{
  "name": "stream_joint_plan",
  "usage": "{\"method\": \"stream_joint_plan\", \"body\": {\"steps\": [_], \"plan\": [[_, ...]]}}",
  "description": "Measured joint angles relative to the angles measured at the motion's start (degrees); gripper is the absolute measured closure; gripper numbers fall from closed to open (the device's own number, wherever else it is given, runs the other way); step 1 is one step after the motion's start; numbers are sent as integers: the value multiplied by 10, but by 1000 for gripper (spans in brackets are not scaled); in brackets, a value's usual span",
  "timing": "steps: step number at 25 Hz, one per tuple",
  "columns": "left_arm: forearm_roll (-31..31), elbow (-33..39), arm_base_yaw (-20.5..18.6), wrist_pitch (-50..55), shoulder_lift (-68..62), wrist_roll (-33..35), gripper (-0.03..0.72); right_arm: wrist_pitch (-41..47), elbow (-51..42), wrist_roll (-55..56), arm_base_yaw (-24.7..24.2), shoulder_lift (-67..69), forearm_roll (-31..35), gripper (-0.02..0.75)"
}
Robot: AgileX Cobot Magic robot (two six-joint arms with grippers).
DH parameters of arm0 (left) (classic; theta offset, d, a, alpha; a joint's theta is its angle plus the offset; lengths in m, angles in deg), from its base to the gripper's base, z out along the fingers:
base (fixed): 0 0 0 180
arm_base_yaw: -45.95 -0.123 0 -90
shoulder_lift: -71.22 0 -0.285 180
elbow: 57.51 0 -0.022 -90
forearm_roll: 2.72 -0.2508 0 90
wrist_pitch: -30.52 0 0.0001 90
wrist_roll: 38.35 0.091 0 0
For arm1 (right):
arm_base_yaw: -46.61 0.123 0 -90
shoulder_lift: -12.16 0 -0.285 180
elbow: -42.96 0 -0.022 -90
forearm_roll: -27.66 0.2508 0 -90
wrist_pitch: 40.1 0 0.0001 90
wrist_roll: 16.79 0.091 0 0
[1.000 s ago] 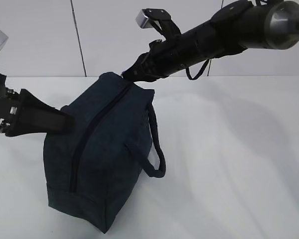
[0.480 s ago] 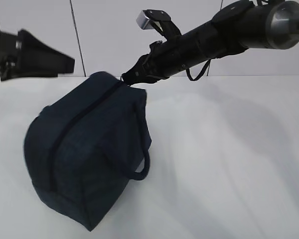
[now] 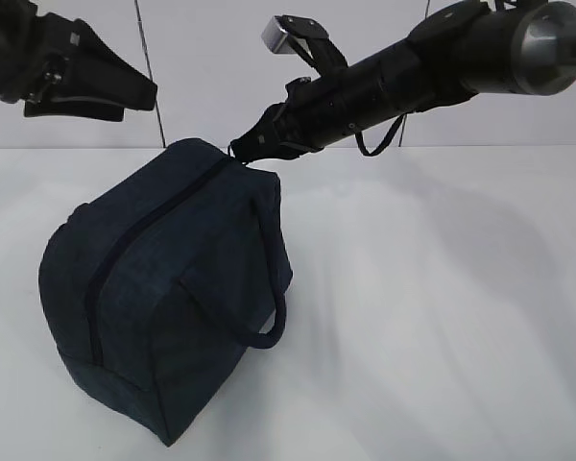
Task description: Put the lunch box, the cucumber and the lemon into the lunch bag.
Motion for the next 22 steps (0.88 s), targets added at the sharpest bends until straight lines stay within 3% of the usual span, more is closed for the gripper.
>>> {"method": "stream_joint_plan", "body": {"steps": [11, 22], "plan": [[-76, -143, 10, 78, -129, -86, 235, 1, 0, 0, 0, 0, 4, 730], [-96, -184, 23, 97, -197, -93, 235, 3, 0, -1, -1, 0, 6, 730]]}}
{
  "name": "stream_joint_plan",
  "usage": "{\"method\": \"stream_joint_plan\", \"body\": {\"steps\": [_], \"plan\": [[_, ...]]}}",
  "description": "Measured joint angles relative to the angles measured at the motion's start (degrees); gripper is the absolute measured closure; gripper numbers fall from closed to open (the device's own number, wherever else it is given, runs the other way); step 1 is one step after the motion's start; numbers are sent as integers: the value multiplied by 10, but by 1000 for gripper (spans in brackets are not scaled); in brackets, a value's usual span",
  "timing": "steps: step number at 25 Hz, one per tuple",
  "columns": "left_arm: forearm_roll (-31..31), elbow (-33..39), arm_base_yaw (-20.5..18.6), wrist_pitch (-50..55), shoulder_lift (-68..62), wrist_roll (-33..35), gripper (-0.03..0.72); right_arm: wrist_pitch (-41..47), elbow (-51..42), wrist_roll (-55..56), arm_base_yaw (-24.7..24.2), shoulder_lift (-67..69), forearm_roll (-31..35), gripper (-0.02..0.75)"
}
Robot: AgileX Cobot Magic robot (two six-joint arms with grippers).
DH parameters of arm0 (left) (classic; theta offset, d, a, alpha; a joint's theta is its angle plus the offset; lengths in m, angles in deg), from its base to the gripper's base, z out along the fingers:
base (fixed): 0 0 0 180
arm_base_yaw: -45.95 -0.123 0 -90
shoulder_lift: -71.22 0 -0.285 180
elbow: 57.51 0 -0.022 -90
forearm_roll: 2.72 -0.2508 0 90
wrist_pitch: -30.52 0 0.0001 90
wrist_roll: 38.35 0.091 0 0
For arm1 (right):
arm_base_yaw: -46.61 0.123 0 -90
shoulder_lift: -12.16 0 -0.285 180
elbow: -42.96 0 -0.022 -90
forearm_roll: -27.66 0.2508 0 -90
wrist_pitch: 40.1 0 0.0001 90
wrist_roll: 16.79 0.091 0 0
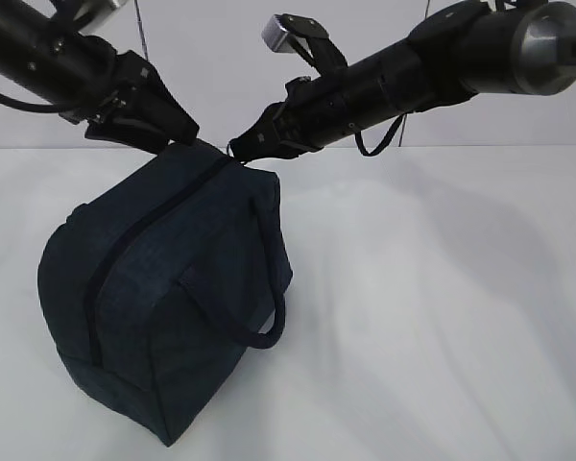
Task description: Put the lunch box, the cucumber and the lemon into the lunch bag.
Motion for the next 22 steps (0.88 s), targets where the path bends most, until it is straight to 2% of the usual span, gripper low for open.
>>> {"method": "stream_joint_plan", "body": {"steps": [7, 12, 17, 22], "plan": [[-31, -13, 35, -15, -20, 0, 254, 1, 0, 0, 0, 0, 1, 730], [-33, -14, 35, -34, -23, 0, 412, 1, 0, 0, 0, 0, 2, 730], [-34, -14, 35, -35, -23, 0, 490, 1, 0, -1, 0, 0, 2, 730], [-40, -14, 41, -35, -23, 0, 657, 1, 0, -1, 0, 0, 2, 730]]}}
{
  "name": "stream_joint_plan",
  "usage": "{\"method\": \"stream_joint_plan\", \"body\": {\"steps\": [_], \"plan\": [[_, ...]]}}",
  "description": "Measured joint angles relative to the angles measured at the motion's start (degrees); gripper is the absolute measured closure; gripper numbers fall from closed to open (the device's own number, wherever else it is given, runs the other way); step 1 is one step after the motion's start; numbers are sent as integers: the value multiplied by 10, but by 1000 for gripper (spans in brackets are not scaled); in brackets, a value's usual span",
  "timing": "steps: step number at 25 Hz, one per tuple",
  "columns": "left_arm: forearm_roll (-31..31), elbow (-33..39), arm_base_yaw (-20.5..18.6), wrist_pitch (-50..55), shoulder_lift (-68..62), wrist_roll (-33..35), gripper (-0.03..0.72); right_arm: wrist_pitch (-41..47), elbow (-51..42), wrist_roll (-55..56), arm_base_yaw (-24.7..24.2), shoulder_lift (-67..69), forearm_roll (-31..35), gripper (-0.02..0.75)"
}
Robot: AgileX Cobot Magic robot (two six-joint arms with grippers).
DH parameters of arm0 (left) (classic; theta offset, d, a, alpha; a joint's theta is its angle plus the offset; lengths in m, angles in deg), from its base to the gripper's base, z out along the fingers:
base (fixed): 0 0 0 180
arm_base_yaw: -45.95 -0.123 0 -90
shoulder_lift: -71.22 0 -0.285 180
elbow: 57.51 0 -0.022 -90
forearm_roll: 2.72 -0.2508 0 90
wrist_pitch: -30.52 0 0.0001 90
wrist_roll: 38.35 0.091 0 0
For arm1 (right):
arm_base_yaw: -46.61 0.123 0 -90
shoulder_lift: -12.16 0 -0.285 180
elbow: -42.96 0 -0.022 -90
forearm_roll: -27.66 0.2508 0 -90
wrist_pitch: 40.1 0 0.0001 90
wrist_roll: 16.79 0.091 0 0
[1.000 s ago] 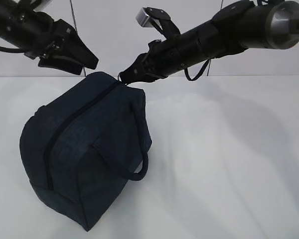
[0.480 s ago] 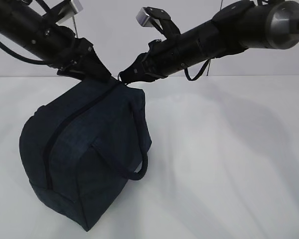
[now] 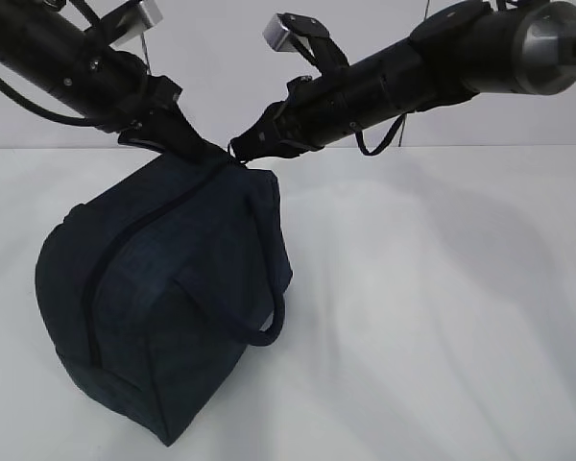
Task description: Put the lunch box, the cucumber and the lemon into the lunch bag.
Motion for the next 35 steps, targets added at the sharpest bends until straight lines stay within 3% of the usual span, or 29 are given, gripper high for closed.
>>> {"method": "stream_joint_plan", "body": {"steps": [18, 35], "plan": [[-6, 0, 12, -4, 28, 45, 668, 0, 0, 0, -26, 0, 5, 730], [37, 3, 12, 22, 73, 110, 669, 3, 3, 0, -36, 0, 17, 730]]}}
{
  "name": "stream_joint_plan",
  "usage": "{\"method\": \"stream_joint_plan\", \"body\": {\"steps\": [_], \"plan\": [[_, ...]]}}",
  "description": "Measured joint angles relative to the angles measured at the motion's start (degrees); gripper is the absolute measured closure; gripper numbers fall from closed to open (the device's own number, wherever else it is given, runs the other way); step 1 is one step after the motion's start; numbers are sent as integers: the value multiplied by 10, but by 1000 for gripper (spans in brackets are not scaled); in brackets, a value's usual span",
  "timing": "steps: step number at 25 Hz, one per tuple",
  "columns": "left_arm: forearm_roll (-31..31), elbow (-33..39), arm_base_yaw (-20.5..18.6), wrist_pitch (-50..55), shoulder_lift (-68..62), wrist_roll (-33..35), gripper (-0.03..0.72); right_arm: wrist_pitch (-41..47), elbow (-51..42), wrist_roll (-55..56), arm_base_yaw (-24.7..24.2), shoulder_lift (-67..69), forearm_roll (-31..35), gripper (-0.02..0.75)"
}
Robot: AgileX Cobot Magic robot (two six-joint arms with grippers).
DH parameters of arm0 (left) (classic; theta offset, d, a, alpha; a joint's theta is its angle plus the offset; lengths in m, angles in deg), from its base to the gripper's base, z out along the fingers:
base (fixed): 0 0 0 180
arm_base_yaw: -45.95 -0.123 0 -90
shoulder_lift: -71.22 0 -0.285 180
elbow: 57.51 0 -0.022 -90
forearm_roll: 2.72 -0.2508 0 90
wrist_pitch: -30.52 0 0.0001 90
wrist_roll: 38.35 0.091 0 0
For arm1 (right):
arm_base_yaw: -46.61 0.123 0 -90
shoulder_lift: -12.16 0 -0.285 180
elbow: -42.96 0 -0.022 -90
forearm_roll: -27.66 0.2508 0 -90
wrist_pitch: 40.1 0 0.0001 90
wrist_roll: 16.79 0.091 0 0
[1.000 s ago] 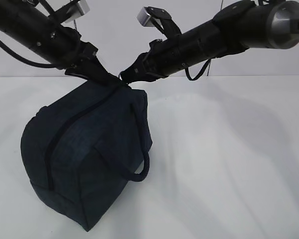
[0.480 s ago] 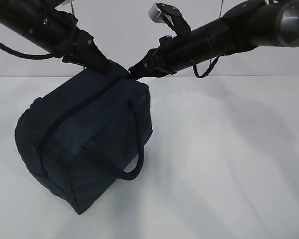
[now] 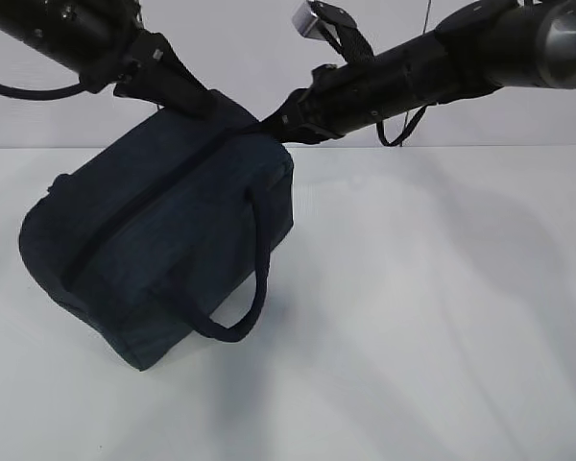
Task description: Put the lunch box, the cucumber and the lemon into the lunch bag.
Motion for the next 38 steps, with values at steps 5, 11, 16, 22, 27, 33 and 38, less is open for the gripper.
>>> {"method": "stream_joint_plan", "body": {"steps": [5, 11, 16, 22, 27, 33, 38], "plan": [[5, 0, 0, 10, 17, 1, 669, -1, 0, 0, -5, 0, -4, 730], [5, 0, 0, 10, 21, 1, 669, -1, 0, 2, -5, 0, 2, 730], [7, 0, 0, 11, 24, 2, 669, 0, 0, 5, -6, 0, 17, 633], [9, 0, 0, 11, 25, 2, 670, 44, 24, 8, -18, 0, 30, 300], [9, 0, 0, 10, 25, -3, 670, 79, 54, 30, -35, -6, 29, 256], [18, 0, 0, -26, 16, -23, 670, 103, 65, 55, -51, -34, -7, 253], [43, 0, 1, -62, -24, -27, 670, 117, 65, 76, -52, -57, -44, 253]]}}
